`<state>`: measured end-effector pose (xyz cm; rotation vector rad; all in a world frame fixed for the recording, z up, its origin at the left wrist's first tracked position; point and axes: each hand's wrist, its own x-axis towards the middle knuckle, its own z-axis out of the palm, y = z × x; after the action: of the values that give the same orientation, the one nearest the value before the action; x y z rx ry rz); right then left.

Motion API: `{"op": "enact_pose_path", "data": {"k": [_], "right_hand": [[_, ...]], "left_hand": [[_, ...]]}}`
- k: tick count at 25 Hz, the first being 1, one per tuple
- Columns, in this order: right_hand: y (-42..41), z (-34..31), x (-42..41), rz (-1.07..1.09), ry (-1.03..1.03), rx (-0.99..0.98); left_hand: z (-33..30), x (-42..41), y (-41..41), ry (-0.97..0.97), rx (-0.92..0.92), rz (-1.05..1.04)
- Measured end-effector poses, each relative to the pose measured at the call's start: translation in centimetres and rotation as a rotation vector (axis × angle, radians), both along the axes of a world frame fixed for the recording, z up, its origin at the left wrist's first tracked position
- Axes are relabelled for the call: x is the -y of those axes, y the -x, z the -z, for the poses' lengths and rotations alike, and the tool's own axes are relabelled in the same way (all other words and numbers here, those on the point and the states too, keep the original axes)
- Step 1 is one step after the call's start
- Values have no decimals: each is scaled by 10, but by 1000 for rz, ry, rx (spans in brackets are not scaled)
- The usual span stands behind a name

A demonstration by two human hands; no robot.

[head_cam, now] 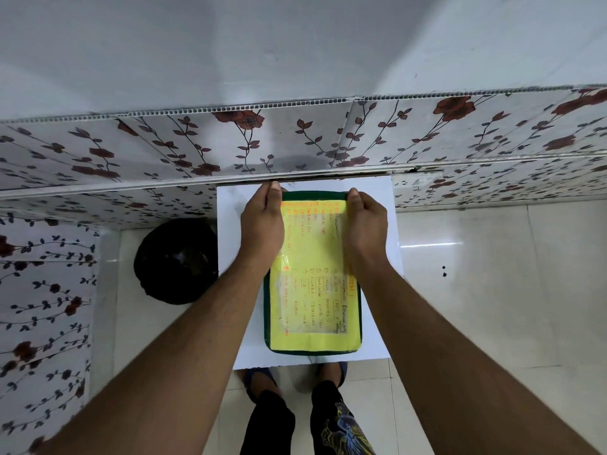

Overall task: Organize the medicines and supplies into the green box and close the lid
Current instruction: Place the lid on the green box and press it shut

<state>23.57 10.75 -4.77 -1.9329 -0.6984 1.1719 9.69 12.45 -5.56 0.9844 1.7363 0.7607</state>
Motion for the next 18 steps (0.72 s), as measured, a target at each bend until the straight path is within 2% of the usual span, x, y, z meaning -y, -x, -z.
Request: {"op": "enact_pose_path", "data": {"k": [7,11,18], "right_hand": [[-21,-9,33,-152,45,-82],[-23,-12,92,-318,137,-198],[-16,-11,99,-245,106,-177]], "left_hand": [[-20,30,17,49,61,-44],[-28,95,21,171,91,114],[-22,107,15,165,102,97]]}}
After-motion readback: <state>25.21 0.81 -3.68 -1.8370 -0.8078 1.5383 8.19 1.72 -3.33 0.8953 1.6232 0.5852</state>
